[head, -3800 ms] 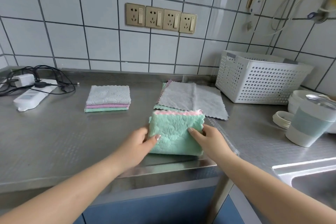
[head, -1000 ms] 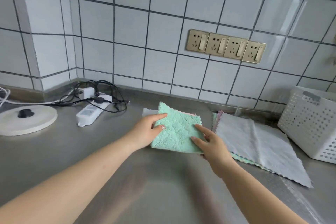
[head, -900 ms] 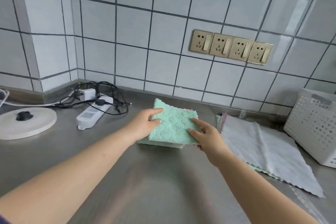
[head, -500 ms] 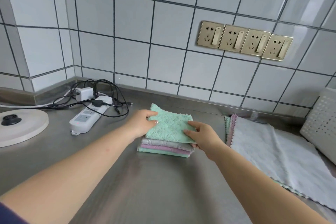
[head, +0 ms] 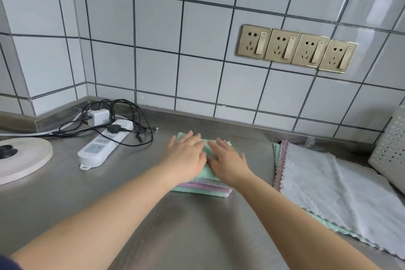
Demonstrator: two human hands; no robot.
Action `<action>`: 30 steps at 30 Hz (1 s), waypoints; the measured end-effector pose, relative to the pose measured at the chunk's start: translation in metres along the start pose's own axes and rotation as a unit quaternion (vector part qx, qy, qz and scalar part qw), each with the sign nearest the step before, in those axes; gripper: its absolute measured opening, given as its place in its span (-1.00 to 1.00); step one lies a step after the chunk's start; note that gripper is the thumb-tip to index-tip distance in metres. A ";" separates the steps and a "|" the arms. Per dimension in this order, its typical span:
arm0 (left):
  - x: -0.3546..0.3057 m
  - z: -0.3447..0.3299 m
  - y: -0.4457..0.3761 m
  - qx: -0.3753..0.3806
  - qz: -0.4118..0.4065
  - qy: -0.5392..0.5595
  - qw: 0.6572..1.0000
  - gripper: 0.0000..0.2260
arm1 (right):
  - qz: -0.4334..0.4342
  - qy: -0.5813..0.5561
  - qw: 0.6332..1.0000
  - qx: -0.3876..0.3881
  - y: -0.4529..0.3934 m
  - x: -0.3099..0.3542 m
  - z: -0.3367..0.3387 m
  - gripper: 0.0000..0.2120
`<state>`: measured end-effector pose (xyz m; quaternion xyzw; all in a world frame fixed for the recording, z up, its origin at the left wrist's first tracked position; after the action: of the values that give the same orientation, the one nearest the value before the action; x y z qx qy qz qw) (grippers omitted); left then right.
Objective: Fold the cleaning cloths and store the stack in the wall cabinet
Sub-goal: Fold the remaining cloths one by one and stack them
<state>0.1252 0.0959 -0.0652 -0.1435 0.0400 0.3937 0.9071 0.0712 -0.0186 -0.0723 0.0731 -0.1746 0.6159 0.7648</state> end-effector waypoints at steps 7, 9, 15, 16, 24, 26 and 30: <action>0.009 -0.023 0.003 0.086 0.070 0.027 0.993 -0.54 | -0.048 0.042 0.997 0.033 0.004 -0.012 -0.019 -0.47; 0.009 -0.024 0.005 0.087 0.079 0.026 0.993 -0.53 | -0.059 0.037 0.997 0.031 0.006 -0.013 -0.020 -0.45; -0.005 -0.005 0.015 -0.024 0.056 0.017 0.998 -0.62 | 0.010 0.002 0.991 -0.136 0.031 -0.016 0.003 -0.56; -0.014 0.000 0.017 -0.056 0.037 0.025 0.997 -0.64 | 0.021 -0.010 0.988 -0.153 0.038 -0.019 0.009 -0.54; -0.125 -0.005 0.024 -0.046 -0.123 0.128 0.983 -0.68 | -0.019 0.006 0.980 -0.196 0.111 -0.104 0.060 -0.69; -0.153 -0.017 0.025 -0.012 -0.137 0.145 0.980 -0.67 | -0.060 0.025 0.979 -0.194 0.136 -0.134 0.076 -0.69; -0.184 -0.042 0.023 0.021 -0.153 0.171 0.973 -0.68 | -0.135 0.026 0.978 -0.158 0.176 -0.183 0.094 -0.67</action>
<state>-0.0162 -0.0306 -0.0763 -0.1940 0.1800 0.2192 0.9391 -0.1486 -0.1771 -0.0683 -0.0419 -0.2381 0.4729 0.8473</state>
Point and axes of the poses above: each hand's wrist, its own y-axis away from the middle knuckle, its own z-axis out of the back of the hand, x = y × z, the point moved 4 cm from there along -y, towards the middle knuckle, and after that the axes turned 1 degree about z, right-handed, at the moved point
